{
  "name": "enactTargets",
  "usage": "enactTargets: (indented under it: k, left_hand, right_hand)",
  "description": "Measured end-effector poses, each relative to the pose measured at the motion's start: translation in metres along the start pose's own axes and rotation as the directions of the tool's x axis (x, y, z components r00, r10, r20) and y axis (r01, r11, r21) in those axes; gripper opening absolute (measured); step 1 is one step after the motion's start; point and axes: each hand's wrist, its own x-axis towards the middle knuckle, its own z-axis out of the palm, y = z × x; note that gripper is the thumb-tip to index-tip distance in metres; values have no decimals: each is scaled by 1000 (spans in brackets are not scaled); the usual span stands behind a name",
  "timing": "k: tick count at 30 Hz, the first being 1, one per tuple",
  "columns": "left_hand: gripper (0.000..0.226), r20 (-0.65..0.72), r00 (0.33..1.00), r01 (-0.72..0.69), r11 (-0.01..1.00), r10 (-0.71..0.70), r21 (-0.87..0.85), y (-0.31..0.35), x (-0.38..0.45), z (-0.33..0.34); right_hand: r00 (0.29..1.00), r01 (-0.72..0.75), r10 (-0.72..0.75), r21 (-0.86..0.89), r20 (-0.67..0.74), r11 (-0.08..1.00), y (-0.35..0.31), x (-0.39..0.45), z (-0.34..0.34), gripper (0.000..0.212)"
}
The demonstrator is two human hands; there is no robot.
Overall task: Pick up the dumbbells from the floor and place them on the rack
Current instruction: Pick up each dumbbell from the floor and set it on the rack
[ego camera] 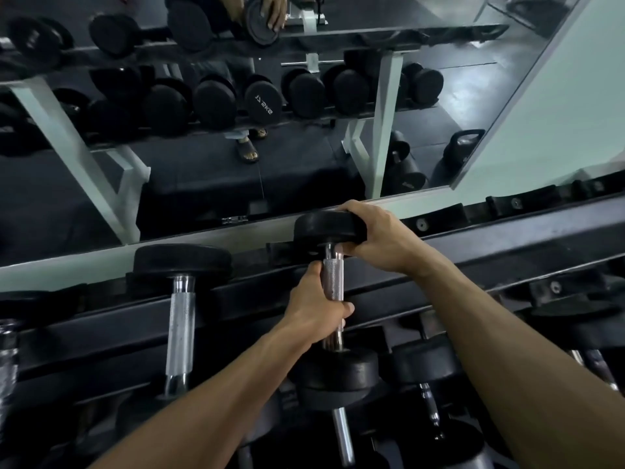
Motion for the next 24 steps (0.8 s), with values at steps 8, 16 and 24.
enactTargets:
  k: [8,16,24]
  left_hand:
    - [83,15,1000,-26,999,26,34,-4,1,-1]
    - [71,-75,992,-85,974,103,208,0,-13,-4]
    - [58,-115,900,-259,729,420,633,5,-54,-7]
  right_hand:
    - [999,-35,35,26,2,999,-2,-1,-1,45]
    - [997,-75,76,-122,5,990,-4,-10,-12,58]
    - [992,-121,127,-246,8,962,-17,-56,-39,68]
